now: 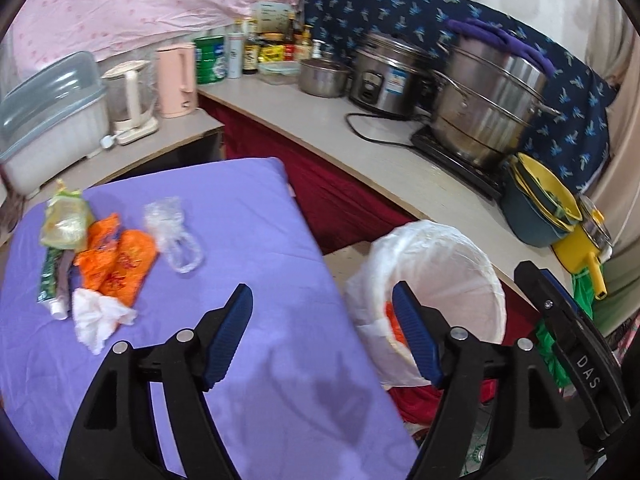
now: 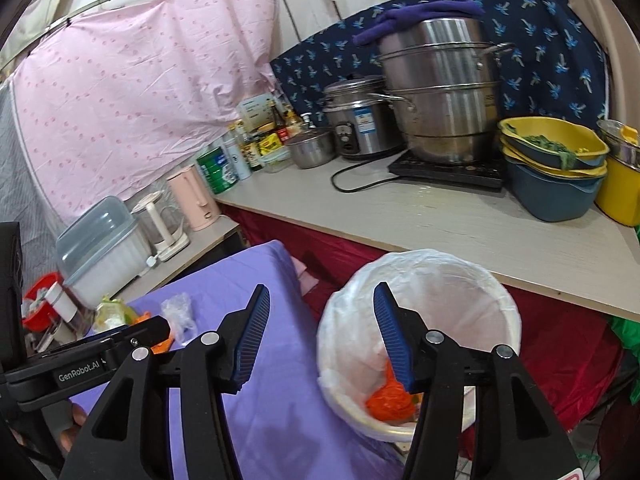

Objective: Collect trash
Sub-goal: 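Move both grippers back from the bin to the table, then grasp the second white tissue with the left gripper while the right gripper grasps the clear plastic bag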

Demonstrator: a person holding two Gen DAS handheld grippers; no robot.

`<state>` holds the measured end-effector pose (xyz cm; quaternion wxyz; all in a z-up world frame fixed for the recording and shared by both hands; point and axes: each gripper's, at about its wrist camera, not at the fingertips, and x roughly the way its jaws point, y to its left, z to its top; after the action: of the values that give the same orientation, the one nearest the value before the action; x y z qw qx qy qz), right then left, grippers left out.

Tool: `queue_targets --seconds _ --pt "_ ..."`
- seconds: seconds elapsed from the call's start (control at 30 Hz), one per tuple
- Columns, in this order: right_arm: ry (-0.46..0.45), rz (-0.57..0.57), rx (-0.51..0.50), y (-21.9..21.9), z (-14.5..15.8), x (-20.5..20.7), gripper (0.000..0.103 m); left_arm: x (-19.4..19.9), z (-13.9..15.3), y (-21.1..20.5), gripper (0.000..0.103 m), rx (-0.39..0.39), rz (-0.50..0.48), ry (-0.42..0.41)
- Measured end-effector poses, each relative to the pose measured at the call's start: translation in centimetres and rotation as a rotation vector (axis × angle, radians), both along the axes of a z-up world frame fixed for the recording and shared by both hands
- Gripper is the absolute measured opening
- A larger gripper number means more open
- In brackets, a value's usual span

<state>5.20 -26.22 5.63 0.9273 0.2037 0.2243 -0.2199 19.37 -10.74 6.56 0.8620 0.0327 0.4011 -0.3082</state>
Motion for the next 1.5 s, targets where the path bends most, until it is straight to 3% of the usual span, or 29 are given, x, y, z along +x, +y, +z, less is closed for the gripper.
queue_targets --seconds 0.53,0.87,1.23,1.5 --pt "0.021 0.198 -0.025 10.3 0.4 5.8 0.064 2.1 0.3 13.6 0.07 0.074 0.27 -0.064" --pt "0.075 0.282 -0.028 15.0 -1.6 9.8 0.066 4.2 -2.4 20.9 0.074 0.078 0.395 -0.009" --pt "0.148 0.33 -0.002 17.2 -5.9 16.7 0.067 7.4 -6.7 24.4 0.074 0.113 0.453 0.065" --pt "0.202 0.338 0.029 16.6 -10.1 23.1 0.067 10.9 -10.3 23.5 0.076 0.125 0.432 0.129"
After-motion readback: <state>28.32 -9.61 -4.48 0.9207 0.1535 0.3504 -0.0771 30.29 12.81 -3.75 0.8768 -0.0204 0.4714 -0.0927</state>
